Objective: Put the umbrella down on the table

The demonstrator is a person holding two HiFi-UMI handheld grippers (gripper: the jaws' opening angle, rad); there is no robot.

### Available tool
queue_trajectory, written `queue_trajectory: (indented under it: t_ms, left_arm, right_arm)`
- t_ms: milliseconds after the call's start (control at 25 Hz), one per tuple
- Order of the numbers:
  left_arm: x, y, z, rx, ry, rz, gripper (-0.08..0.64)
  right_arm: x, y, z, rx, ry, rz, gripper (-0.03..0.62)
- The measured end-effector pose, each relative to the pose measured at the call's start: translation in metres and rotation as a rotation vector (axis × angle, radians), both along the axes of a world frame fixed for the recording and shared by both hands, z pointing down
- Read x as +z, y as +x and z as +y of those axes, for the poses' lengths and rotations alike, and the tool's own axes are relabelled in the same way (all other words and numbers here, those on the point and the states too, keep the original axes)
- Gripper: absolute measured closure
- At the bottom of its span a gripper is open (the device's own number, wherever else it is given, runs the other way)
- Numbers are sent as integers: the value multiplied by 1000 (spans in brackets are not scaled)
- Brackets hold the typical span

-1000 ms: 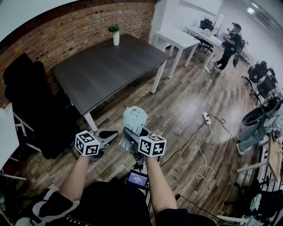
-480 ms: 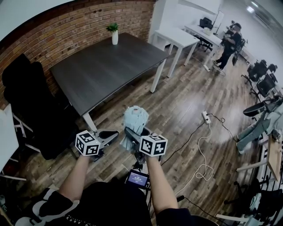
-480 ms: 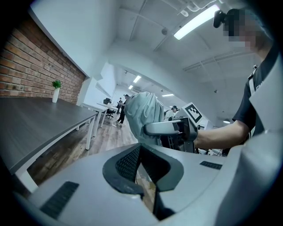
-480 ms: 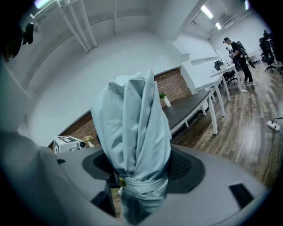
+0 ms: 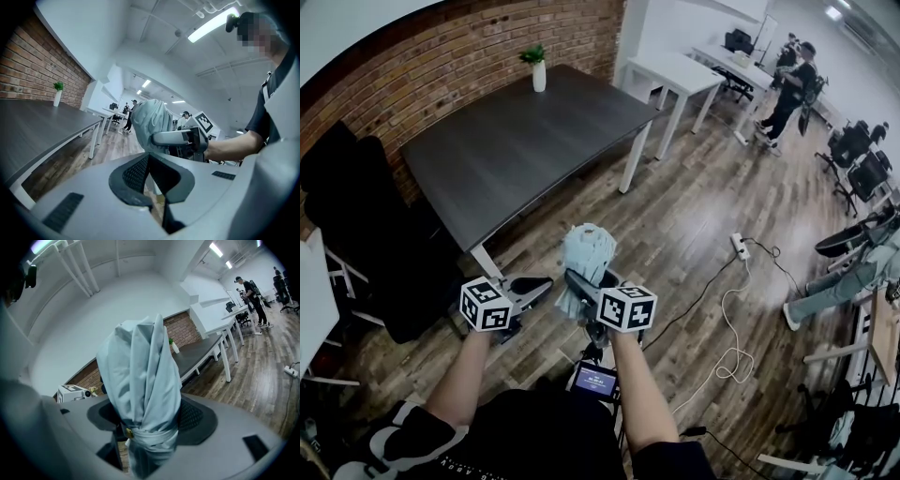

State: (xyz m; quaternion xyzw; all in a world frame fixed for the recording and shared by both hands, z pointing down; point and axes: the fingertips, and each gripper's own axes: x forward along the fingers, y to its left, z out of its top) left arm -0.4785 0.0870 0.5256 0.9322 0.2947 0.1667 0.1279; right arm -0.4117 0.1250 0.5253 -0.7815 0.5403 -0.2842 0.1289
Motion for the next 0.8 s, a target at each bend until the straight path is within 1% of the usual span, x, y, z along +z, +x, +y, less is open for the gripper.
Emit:
queue_trajectory:
  t_ms: [160,320,600,800]
  left_arm:
    - [3,20,3,-3,-4,-16,557]
    - [3,47,10,10,-1,-20,557]
    - [7,107,24,19,13,-37,557]
    - [6,156,34,14,28,-36,557]
  right_arm:
    - [0,21,5,4,9,-10,259]
    - [1,49,13,13,14,-18,259]
    - [3,111,26,16,29,-24,259]
    - [1,157,37,7,39,-21,259]
